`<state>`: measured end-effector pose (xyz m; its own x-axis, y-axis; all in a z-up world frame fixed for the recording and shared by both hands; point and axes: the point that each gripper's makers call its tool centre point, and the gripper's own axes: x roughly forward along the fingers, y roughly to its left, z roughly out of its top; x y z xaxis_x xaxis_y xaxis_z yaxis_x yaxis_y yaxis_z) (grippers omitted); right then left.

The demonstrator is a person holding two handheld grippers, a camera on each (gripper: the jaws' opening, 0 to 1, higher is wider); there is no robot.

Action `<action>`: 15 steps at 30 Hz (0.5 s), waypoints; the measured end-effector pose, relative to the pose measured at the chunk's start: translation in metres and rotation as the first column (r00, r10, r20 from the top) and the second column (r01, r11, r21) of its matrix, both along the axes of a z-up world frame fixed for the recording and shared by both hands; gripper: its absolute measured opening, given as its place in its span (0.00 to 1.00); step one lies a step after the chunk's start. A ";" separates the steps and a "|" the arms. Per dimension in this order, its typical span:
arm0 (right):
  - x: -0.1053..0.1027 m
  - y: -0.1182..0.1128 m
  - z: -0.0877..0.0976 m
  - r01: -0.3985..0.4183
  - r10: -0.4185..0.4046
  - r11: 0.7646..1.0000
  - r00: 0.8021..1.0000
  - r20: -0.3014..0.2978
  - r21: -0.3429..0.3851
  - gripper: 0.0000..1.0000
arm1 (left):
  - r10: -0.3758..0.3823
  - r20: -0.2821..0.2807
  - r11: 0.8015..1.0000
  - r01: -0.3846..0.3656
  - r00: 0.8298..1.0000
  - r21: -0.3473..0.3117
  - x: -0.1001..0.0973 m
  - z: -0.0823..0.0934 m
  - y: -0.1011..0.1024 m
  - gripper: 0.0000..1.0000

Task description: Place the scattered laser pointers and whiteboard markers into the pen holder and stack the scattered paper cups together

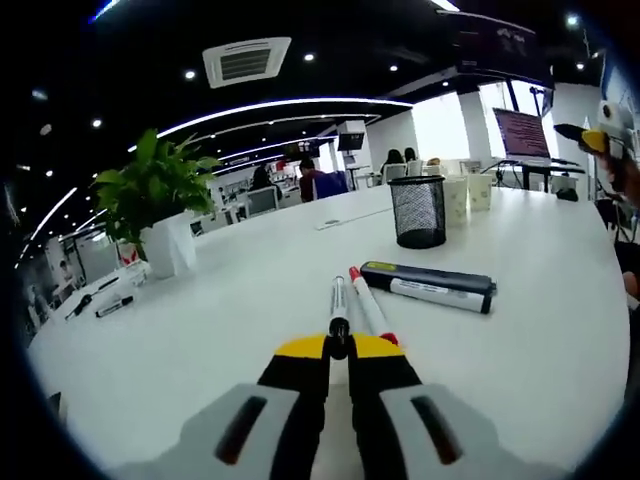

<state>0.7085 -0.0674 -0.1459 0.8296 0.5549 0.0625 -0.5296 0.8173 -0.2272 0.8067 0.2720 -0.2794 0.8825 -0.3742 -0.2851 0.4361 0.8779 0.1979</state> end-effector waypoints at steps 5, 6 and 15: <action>0.000 0.000 0.000 0.002 -0.002 1.000 1.000 0.001 0.000 0.55 | 0.000 0.030 1.000 0.001 1.000 -0.011 0.007 0.011 0.006 0.09; 0.000 0.000 0.000 0.002 -0.002 1.000 1.000 0.002 -0.001 0.55 | -0.001 0.039 1.000 0.001 0.999 -0.011 0.008 0.012 0.006 0.09; 0.000 0.000 0.001 0.003 -0.003 1.000 1.000 0.002 -0.001 0.55 | 0.001 0.096 0.999 0.004 0.995 -0.047 0.012 0.027 0.008 0.10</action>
<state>0.7085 -0.0670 -0.1452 0.8311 0.5524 0.0637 -0.5267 0.8188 -0.2285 0.8190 0.2799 -0.2524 0.9044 -0.3865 -0.1807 0.4184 0.8865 0.1975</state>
